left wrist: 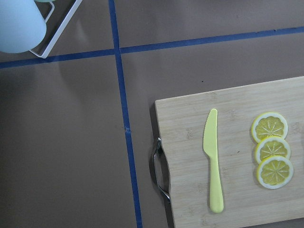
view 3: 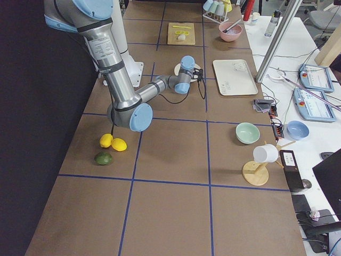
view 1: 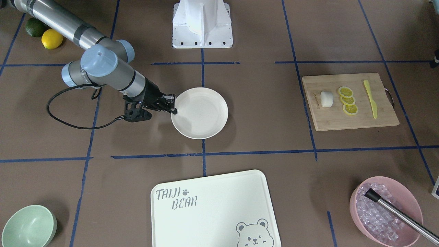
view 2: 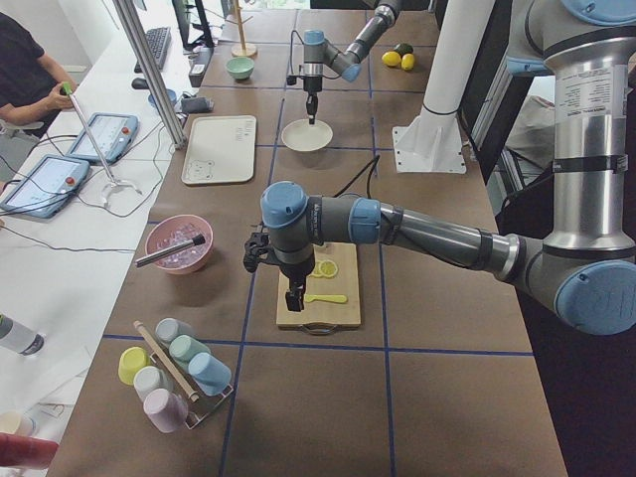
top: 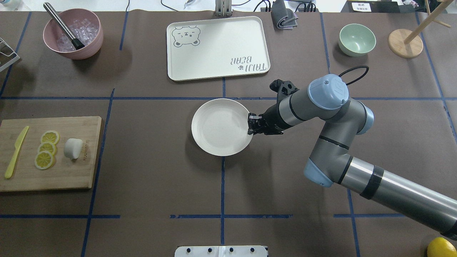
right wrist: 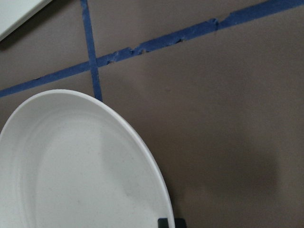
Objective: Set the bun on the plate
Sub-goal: 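Drag the white plate with the right gripper toward the table center, then release the plate and withdraw the right gripper while the left gripper reaches toward the bun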
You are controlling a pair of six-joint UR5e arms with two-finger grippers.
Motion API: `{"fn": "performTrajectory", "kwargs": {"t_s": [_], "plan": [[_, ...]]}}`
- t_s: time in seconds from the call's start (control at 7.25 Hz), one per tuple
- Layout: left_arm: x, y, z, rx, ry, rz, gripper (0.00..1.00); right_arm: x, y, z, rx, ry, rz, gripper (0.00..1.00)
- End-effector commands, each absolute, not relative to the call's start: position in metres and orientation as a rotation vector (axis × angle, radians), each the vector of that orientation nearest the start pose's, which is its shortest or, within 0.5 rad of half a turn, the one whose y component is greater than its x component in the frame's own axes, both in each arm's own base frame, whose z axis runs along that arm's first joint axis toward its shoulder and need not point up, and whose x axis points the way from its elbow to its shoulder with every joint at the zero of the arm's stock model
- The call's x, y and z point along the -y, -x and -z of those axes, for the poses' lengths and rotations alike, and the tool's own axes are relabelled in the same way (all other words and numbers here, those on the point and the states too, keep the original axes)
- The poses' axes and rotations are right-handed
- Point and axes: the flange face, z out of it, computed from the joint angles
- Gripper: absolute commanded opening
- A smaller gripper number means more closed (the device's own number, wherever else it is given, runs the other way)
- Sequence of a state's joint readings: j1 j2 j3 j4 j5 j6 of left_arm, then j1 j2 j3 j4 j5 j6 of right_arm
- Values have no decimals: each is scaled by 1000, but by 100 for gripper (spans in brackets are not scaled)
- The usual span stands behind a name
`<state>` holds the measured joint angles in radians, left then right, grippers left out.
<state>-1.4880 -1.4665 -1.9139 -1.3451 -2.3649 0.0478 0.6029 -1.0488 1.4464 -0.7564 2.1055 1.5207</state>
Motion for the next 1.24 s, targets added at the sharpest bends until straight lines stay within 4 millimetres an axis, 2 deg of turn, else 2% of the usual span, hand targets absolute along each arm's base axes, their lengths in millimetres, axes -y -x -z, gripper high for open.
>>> {"fn": "performTrajectory", "kwargs": {"t_s": [0.0, 0.14, 0.28, 0.41, 0.55, 0.69, 0.83, 0.97, 1.1], "plan": [[441, 26, -561, -797, 2, -128, 100, 450, 531, -320, 1247, 74, -152, 0], [441, 26, -561, -797, 2, -128, 100, 449, 533, -321, 1243, 75, -152, 3], [441, 26, -561, -797, 2, -128, 100, 445, 536, -325, 1236, 71, -155, 18], [441, 26, -561, -797, 2, -128, 100, 445, 536, -325, 1236, 72, -154, 24], [441, 26, -562, -797, 4, -128, 100, 446, 535, -323, 1238, 71, -155, 49], [441, 26, -563, -797, 5, -127, 100, 446, 534, -321, 1241, 68, -157, 99], [448, 24, -557, -797, -11, -137, 100, 454, 519, -313, 1259, 54, -162, 99], [455, 20, -548, -800, -20, -107, 100, 454, 479, -321, 1275, 59, -168, 99], [460, -6, -538, -809, -32, -67, 100, 467, 422, -338, 1282, 80, -188, 100]]}}
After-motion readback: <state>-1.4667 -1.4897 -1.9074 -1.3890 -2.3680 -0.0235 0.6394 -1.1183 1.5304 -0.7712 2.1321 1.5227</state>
